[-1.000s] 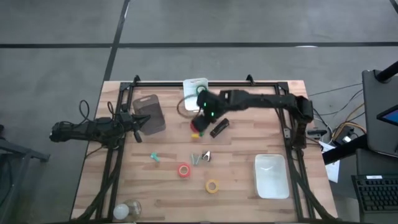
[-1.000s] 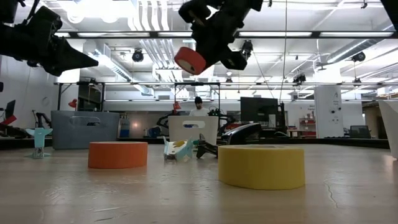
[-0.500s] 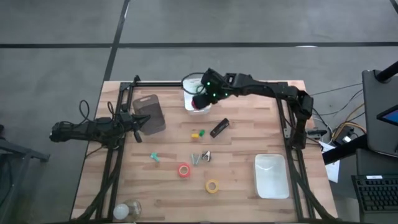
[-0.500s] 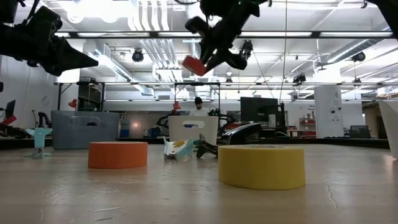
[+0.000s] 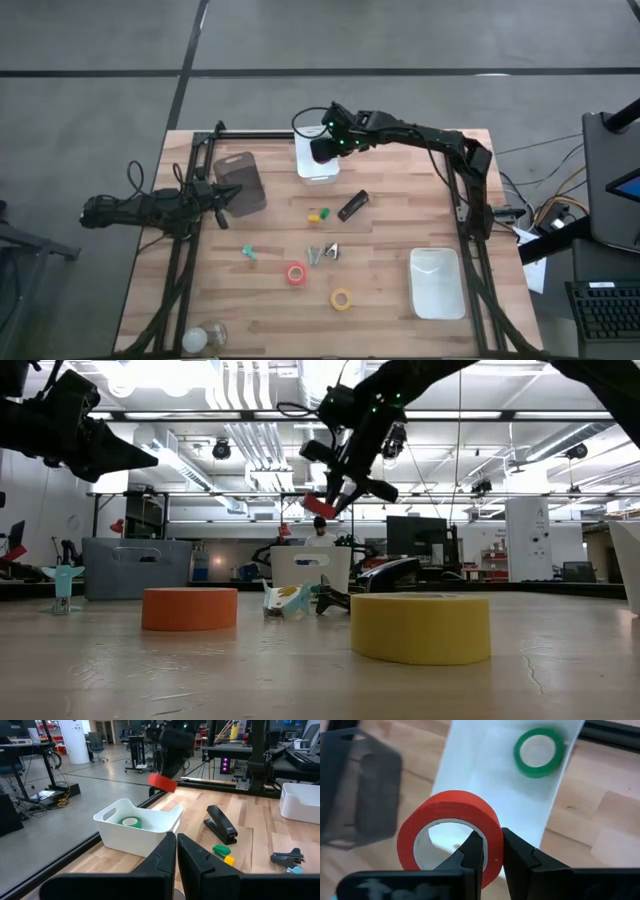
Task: Pick and place Stapler, Stapler remover, tape
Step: Put the red tape into the top white bin
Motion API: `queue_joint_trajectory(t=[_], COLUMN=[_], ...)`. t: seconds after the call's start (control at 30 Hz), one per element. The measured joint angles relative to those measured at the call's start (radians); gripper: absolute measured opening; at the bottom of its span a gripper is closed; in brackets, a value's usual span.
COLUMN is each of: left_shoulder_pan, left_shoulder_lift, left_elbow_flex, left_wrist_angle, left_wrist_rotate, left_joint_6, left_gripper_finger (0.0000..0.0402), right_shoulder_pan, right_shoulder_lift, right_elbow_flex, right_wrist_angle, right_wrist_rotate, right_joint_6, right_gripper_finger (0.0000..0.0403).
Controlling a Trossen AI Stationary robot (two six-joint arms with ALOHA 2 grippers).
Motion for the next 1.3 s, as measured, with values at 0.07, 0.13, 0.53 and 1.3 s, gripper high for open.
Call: queue_joint_trajectory(t=[0.07,0.13,0.53,1.3], left_shoulder_pan=[0.000,0.000,0.000,0.000], left_shoulder_lift=[0.000,0.000,0.000,0.000], left_elbow_flex=[0.000,0.000,0.000,0.000], left_wrist_angle=[0.000,0.000,-0.001,0.000], left_wrist_rotate=[0.000,0.000,0.000,0.000], left_joint_6=[0.000,0.000,0.000,0.000], left_gripper_finger=[0.0020,0.0019,0.0019,0.0019], right_shoulder_pan=[-0.006,-0.011,-0.025,-0.029], right_shoulder_lift=[0.020,0.043,0.207,0.394], right_elbow_flex=[0.005,0.017,0.172,0.409], right_wrist_angle=[0.000,-0.004,-0.125,-0.351], right_wrist_rotate=[0.001,-0.002,-0.015,-0.051], right_joint_6=[0.002,0.014,0.011,-0.031], right_gripper_finger=[0.0049,0.0047,0.0049,0.0059])
